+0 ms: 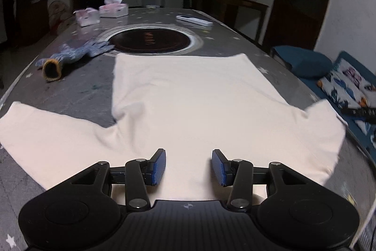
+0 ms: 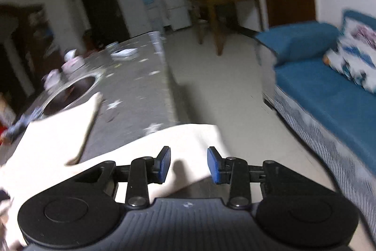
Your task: Fold clothes
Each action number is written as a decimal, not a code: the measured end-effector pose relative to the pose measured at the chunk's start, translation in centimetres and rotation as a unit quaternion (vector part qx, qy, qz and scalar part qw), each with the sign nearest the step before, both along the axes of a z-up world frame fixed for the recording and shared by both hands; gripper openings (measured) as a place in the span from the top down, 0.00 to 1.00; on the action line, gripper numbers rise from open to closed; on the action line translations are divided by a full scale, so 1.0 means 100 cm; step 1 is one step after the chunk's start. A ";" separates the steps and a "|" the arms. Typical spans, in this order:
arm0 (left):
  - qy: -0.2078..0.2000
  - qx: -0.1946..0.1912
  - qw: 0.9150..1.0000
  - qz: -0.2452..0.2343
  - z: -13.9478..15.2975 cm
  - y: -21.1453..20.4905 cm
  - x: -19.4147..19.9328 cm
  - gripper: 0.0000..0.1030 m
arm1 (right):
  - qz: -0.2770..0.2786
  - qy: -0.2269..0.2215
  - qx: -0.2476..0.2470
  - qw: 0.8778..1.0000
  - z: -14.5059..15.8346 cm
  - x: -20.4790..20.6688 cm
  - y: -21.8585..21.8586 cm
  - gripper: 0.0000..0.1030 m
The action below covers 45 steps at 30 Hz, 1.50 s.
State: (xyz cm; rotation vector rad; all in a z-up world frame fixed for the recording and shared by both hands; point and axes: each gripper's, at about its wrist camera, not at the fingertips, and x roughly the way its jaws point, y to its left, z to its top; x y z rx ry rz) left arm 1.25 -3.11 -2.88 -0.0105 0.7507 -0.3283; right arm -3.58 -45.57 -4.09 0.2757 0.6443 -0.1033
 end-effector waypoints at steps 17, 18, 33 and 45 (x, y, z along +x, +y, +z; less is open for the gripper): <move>-0.021 0.018 0.993 0.115 -0.006 0.057 0.003 0.69 | 0.166 0.007 -0.094 0.982 -0.007 0.049 0.126 0.50; -0.020 0.016 0.992 0.123 -0.005 0.061 0.003 0.69 | 0.171 0.006 -0.096 0.980 -0.007 0.053 0.131 0.50; -0.018 0.060 0.986 0.153 -0.004 0.048 -0.011 0.68 | 0.086 0.020 -0.094 0.992 -0.007 0.047 0.075 0.50; -0.004 0.042 0.991 0.127 0.003 0.044 -0.014 0.50 | 0.009 0.028 -0.065 0.997 -0.014 0.044 0.043 0.48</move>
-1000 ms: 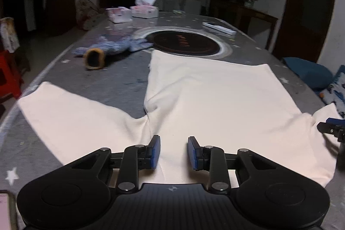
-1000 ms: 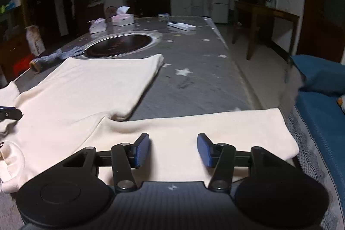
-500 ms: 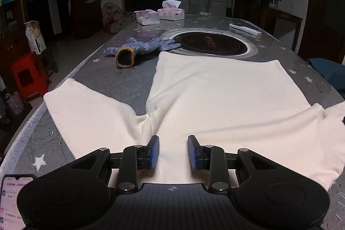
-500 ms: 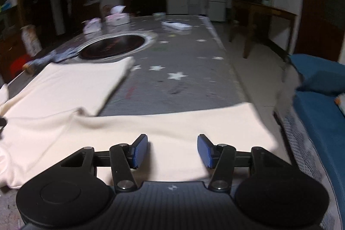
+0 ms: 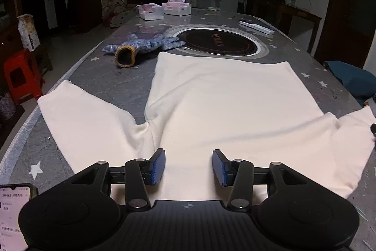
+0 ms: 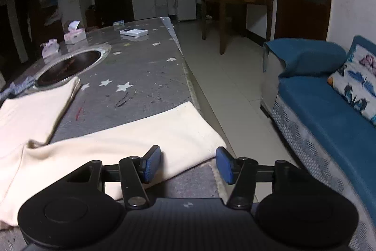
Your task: Fold clothes
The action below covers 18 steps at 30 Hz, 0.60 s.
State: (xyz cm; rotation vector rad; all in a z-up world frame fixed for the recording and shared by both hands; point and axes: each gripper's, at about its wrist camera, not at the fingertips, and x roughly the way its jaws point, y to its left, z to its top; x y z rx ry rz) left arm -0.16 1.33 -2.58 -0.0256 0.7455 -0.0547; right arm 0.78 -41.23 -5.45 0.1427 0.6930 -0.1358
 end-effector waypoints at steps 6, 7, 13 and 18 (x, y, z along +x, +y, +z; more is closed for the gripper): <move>-0.002 -0.006 1.000 -0.020 0.007 -0.005 -0.007 0.46 | 0.008 -0.003 -0.005 1.000 0.000 0.005 0.008 0.57; -0.003 -0.008 1.000 -0.023 0.008 -0.006 -0.008 0.45 | 0.012 -0.004 -0.007 1.000 0.001 0.005 0.010 0.61; -0.012 -0.005 0.999 -0.046 0.012 -0.012 -0.015 0.40 | 0.030 -0.015 0.013 0.999 0.008 0.004 0.017 0.94; -0.005 -0.007 0.998 -0.062 0.009 -0.017 -0.021 0.38 | 0.033 -0.051 0.014 0.998 0.030 -0.009 0.016 0.95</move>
